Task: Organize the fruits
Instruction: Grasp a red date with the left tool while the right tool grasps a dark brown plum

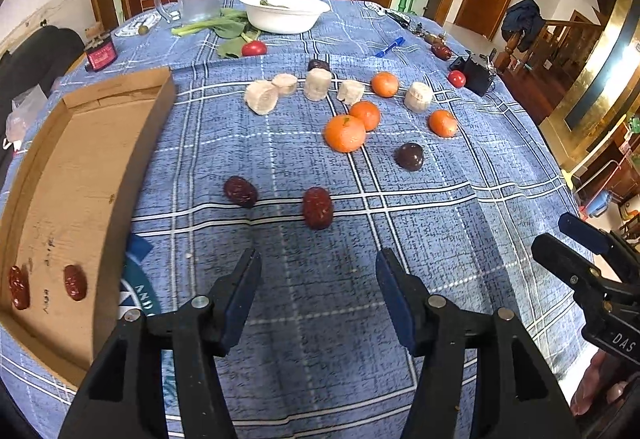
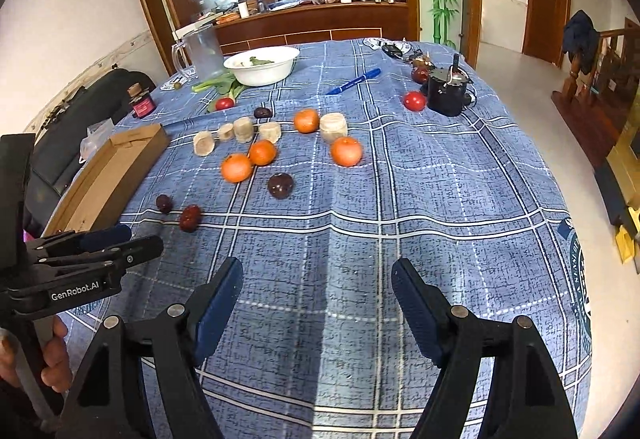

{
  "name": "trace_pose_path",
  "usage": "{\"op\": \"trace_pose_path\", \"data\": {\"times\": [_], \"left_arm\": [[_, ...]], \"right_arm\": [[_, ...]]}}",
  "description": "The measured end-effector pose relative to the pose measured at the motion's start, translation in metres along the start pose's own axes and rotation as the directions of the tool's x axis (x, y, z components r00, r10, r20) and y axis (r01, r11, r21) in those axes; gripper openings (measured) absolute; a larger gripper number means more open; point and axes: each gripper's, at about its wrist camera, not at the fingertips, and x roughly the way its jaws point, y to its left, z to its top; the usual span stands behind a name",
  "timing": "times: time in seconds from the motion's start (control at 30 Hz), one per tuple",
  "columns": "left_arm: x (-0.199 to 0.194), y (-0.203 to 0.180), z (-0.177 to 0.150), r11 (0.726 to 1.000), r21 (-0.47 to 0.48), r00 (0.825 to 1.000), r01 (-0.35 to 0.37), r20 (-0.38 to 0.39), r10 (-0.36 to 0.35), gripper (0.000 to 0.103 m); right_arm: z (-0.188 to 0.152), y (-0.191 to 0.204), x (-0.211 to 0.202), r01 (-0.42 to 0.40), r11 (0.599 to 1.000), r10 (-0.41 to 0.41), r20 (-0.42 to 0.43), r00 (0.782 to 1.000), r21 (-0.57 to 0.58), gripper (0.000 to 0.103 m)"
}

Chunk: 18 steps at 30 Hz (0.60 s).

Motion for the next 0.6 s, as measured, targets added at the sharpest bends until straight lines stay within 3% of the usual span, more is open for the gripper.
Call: {"op": "trace_pose_path", "data": {"times": [0.47,0.6], "left_arm": [[0.042,-0.001,0.019,0.997,-0.082,0.998,-0.002,-0.058,-0.003,0.058],[0.053,0.000,0.023,0.996,-0.091,0.998,-0.019,-0.061,0.013,0.041]], "right_arm": [[0.012,-0.007,0.025,-0.052,0.999,0.051,-0.031,0.998,-0.009,0.080],[0.018,-0.008,0.031,-0.061,0.998,0.060,-0.033,0.998,-0.017,0.080]]}}
